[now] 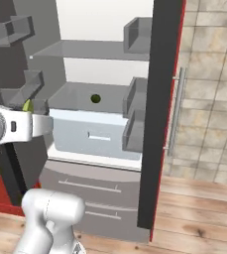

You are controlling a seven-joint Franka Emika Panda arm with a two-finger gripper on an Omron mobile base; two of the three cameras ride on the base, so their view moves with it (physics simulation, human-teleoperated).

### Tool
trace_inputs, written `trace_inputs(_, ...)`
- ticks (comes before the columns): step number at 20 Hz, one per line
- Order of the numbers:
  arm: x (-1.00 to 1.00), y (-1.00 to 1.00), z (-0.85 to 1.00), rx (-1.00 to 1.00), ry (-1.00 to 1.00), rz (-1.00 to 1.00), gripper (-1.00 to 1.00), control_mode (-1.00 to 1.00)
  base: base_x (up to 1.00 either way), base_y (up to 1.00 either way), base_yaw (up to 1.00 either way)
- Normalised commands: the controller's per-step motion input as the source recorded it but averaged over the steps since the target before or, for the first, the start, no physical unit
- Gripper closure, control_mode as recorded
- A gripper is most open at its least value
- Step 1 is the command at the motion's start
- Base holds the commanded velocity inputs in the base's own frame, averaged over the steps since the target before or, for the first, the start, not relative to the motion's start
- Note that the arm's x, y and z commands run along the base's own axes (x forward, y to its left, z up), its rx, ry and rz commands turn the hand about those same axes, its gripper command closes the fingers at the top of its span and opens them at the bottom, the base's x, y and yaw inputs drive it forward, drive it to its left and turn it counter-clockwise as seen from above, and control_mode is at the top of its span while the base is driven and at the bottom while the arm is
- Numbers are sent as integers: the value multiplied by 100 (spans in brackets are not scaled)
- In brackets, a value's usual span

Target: Grab the lime and lemon wedge from the fridge, place them in the blender, close the lid, and turn on the blender to create a marinade.

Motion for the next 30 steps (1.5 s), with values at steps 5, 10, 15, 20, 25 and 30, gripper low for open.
trace_inputs(5,0,0,0,0,0,0,100,100,-93,-2,35)
trace_inputs(10,0,0,0,0,0,0,100,100,-63,7,87)
trace_inputs(15,0,0,0,0,0,0,100,100,-19,9,100)
trace_inputs(20,0,0,0,0,0,0,100,100,-1,23,99)
trace_inputs(25,0,0,0,0,0,0,100,100,14,24,91)
trace_inputs(30,0,0,0,0,0,0,100,100,62,39,74)
